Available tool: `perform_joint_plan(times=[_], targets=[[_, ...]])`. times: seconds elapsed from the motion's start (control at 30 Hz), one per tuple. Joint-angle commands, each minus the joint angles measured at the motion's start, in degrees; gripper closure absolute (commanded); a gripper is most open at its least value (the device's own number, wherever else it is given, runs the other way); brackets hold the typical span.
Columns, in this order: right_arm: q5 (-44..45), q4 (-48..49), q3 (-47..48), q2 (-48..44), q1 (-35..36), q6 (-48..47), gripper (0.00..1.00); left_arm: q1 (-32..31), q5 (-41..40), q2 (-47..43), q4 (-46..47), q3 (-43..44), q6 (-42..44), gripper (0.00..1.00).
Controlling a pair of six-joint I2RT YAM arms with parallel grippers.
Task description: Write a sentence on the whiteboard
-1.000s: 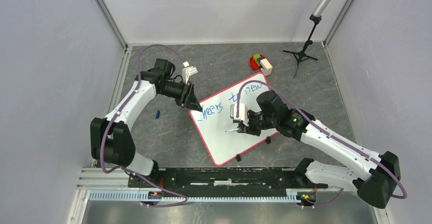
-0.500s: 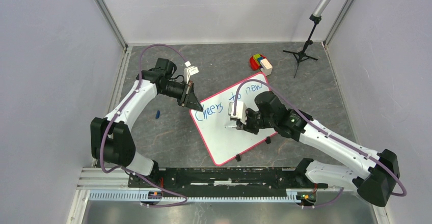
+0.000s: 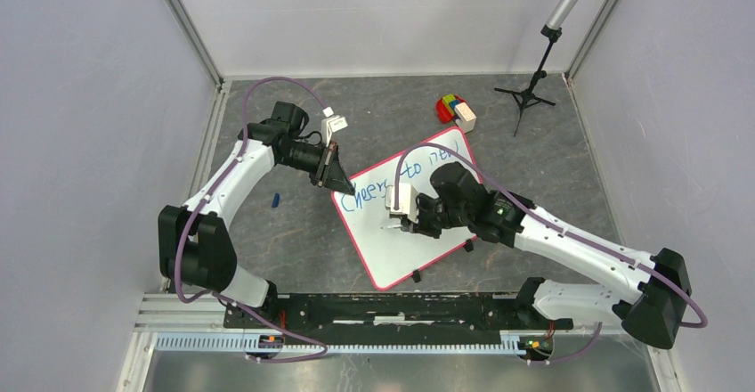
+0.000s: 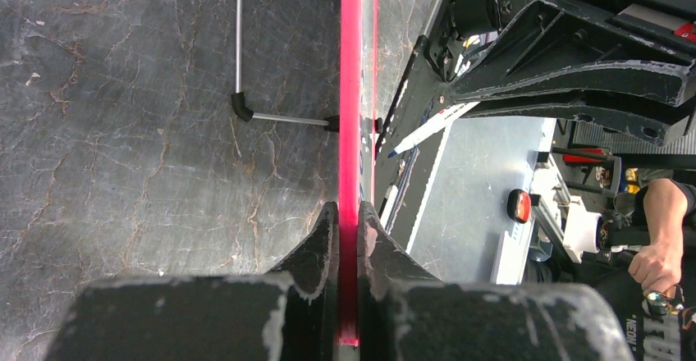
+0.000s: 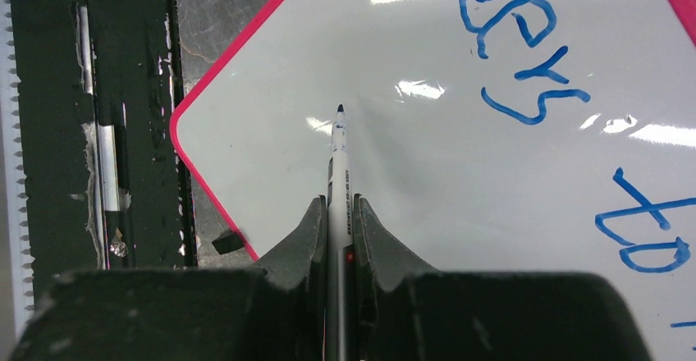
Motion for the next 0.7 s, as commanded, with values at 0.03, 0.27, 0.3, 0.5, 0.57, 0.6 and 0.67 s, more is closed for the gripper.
perform_joint_plan(times=[0.03,0.27,0.3,0.5,0.57,0.6,0.67], targets=[[4.7,1.9,2.4,0.5,1.3,0.5,1.00,-0.2,-2.8,0.3,1.5,1.5,1.3,0.98],[9.1,2.5,3.1,1.7,1.8,1.2,1.00,-0.2,-2.8,0.3,1.5,1.5,1.3,0.97],[9.3,2.6,3.2,1.9,1.8,1.3,1.00,-0.2,-2.9,0.3,1.5,1.4,1.3,0.98],[9.7,3.7,3.8,2.5,2.1,1.9,1.00,-0.2,-2.9,0.2,1.5,1.5,1.2,0.98],[9.4,3.9,4.0,2.9,2.2,2.0,1.00,-0.2,-2.8,0.1,1.5,1.4,1.2,0.98],[9.3,3.9,4.1,3.1,2.4,1.9,1.00,-0.2,-2.8,0.2,1.5,1.4,1.2,0.98],[9.1,3.7,3.9,3.5,2.7,1.7,1.00,-0.2,-2.9,0.2,1.4,1.4,1.3,0.98]])
